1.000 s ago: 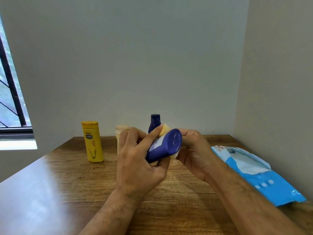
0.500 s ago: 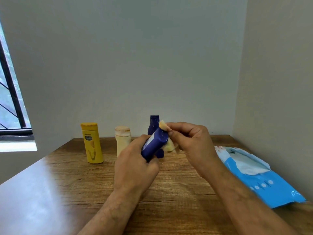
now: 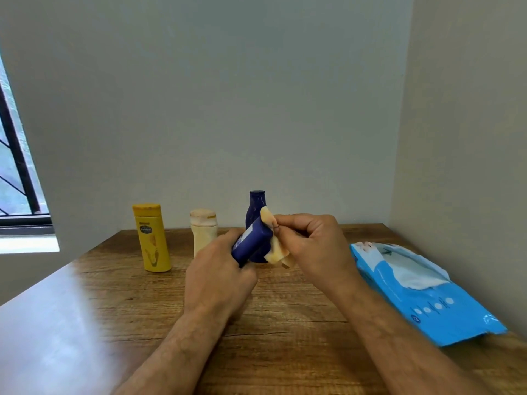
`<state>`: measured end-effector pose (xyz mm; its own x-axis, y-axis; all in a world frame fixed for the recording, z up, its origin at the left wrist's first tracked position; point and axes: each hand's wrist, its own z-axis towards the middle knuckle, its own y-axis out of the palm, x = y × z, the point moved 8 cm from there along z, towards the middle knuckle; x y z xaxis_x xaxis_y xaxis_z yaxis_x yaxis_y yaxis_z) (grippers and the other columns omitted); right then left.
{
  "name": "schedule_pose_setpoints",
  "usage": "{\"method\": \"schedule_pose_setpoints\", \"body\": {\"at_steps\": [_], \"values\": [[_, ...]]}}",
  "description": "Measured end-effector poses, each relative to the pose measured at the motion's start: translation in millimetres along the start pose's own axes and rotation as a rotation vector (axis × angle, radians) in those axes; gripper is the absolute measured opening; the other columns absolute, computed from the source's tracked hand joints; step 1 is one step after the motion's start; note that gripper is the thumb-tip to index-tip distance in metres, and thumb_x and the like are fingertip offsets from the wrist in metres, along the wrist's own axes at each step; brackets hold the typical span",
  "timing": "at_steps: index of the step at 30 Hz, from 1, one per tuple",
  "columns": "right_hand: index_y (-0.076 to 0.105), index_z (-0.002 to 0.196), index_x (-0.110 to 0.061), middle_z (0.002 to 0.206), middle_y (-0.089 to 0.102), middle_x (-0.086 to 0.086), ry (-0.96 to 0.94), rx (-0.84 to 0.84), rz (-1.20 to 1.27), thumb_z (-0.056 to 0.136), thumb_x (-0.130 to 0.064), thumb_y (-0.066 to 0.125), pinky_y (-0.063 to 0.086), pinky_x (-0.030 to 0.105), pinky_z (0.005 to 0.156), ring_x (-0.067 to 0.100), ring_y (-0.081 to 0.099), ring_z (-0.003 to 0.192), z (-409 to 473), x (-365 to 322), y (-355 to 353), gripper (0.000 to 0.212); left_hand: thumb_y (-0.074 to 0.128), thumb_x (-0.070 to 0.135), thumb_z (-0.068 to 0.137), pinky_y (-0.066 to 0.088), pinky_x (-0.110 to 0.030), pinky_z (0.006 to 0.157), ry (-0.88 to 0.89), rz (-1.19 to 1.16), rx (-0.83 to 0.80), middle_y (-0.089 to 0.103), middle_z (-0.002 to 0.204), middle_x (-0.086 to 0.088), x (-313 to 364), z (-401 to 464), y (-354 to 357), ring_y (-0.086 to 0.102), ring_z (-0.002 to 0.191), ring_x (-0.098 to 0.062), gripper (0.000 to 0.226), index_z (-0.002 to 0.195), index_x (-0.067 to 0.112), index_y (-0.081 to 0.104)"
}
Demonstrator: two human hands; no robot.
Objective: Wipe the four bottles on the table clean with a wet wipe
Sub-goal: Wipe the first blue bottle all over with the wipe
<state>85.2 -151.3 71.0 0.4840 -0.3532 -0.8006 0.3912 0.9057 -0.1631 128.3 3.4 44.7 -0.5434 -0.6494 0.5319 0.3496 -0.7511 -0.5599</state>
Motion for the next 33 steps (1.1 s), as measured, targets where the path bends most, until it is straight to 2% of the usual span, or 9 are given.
{"method": "schedule_pose_setpoints", "body": {"at_steps": [3, 9, 12, 15, 19, 22, 25, 29, 33], "values": [[0.078, 0.102, -0.023, 0.089, 0.075, -0.011, 0.005, 0.004, -0.026, 0.090, -0.015, 0.067, 0.052, 0.013, 0.064, 0.004, 0.068, 0.083, 0, 6, 2, 0.018, 0.070, 0.016, 0.073, 0.042, -0.026, 0.060, -0.014, 0.011, 0.009, 0.053, 0.067, 0.015, -1, 0, -1, 0.051, 0.064, -0.003, 0.034, 0.091, 0.039, 0.052], [0.075, 0.087, -0.027, 0.087, 0.074, -0.006, -0.081, -0.091, 0.051, 0.087, -0.007, 0.068, 0.057, 0.025, 0.072, 0.014, 0.068, 0.086, -2, -5, 8, 0.022, 0.070, 0.014, 0.075, 0.044, -0.029, 0.067, -0.009, -0.021, -0.004, 0.054, 0.072, 0.015, -4, 1, 0, 0.052, 0.070, -0.004, 0.039, 0.096, 0.040, 0.051], [0.077, 0.092, -0.030, 0.085, 0.075, -0.008, -0.007, -0.050, 0.058, 0.090, -0.016, 0.067, 0.059, 0.026, 0.062, 0.014, 0.069, 0.080, -1, 0, 7, 0.017, 0.068, 0.014, 0.074, 0.048, -0.031, 0.067, -0.001, -0.003, -0.002, 0.054, 0.072, 0.016, -8, 4, 2, 0.052, 0.069, -0.004, 0.034, 0.099, 0.035, 0.058], [0.076, 0.100, -0.027, 0.085, 0.074, -0.007, 0.093, -0.004, 0.016, 0.092, -0.024, 0.065, 0.054, 0.020, 0.050, 0.013, 0.068, 0.069, 0, 12, 7, 0.013, 0.067, 0.015, 0.072, 0.041, -0.028, 0.065, 0.026, 0.040, -0.020, 0.053, 0.075, 0.018, -10, 7, 6, 0.051, 0.070, -0.006, 0.039, 0.106, 0.034, 0.061], [0.075, 0.087, -0.027, 0.077, 0.069, -0.010, 0.035, -0.041, -0.020, 0.090, -0.015, 0.066, 0.045, 0.010, 0.052, 0.002, 0.062, 0.068, -1, 6, 9, 0.015, 0.067, 0.014, 0.073, 0.037, -0.027, 0.064, 0.012, 0.038, -0.017, 0.050, 0.073, 0.019, -13, 9, 6, 0.051, 0.074, -0.012, 0.038, 0.106, 0.034, 0.060], [0.076, 0.080, -0.025, 0.067, 0.066, -0.009, -0.035, -0.111, -0.042, 0.087, -0.008, 0.066, 0.046, 0.016, 0.054, 0.005, 0.057, 0.061, -5, -5, 15, 0.021, 0.066, 0.012, 0.073, 0.039, -0.029, 0.066, 0.002, 0.026, 0.001, 0.050, 0.072, 0.016, -18, 10, 4, 0.052, 0.074, -0.016, 0.035, 0.102, 0.031, 0.061], [0.077, 0.086, -0.025, 0.077, 0.071, -0.008, -0.031, -0.062, -0.021, 0.087, -0.014, 0.068, 0.053, 0.020, 0.057, 0.011, 0.065, 0.070, -6, -6, 14, 0.014, 0.065, 0.011, 0.073, 0.040, -0.030, 0.066, 0.028, 0.023, -0.010, 0.052, 0.072, 0.014, -17, 8, 5, 0.053, 0.073, -0.017, 0.036, 0.102, 0.031, 0.062], [0.075, 0.100, -0.027, 0.088, 0.070, -0.016, 0.027, 0.054, -0.067, 0.090, -0.027, 0.067, 0.053, 0.016, 0.057, 0.008, 0.067, 0.080, -4, 5, 5, 0.013, 0.064, 0.013, 0.070, 0.045, -0.031, 0.067, 0.089, -0.004, -0.045, 0.052, 0.071, 0.016, -13, 7, 12, 0.053, 0.072, -0.017, 0.037, 0.101, 0.032, 0.059], [0.075, 0.096, -0.024, 0.088, 0.071, -0.012, -0.027, -0.030, -0.074, 0.089, -0.017, 0.067, 0.051, 0.013, 0.062, 0.005, 0.067, 0.083, -7, 0, 10, 0.012, 0.065, 0.011, 0.071, 0.042, -0.029, 0.062, 0.073, -0.076, -0.031, 0.054, 0.069, 0.012, -18, 8, 12, 0.052, 0.068, -0.011, 0.034, 0.095, 0.033, 0.057]]}}
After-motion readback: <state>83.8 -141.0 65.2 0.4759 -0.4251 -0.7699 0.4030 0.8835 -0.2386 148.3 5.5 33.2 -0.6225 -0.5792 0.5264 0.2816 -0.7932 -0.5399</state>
